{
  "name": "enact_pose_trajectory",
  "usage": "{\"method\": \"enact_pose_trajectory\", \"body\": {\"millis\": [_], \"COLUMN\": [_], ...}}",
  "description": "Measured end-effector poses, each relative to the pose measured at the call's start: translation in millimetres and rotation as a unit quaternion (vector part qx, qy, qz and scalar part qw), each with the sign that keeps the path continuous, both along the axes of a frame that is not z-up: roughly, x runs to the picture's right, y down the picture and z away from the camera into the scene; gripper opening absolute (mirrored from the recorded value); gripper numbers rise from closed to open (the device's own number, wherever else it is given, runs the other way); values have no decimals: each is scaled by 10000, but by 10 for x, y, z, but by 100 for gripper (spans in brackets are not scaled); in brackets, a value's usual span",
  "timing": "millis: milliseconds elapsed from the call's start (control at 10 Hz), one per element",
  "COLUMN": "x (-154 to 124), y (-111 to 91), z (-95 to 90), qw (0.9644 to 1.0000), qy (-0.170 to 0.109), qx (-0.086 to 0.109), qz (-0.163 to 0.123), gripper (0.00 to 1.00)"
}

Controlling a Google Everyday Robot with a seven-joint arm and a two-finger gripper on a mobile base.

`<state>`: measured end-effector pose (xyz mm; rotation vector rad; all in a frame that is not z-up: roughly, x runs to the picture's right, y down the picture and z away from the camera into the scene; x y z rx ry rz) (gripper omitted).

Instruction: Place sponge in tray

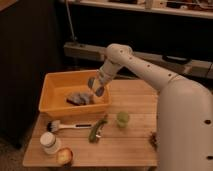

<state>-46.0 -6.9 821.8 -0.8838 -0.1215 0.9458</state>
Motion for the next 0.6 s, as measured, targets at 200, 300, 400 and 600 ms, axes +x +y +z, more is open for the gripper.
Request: {"method": "enact_pose_trajectory", "body": {"millis": [200,300,400,600], "x": [-73,-48,-26,124], "y": [1,-11,-41,-190], "z": [32,6,-46,-270], "qw": [9999,9999,9998,9990], "qy": [-98,-141,-161,-188], "qx": [-51,-77,-58,183], "qz": [34,62,95,352], "gripper": [80,80,80,80]}}
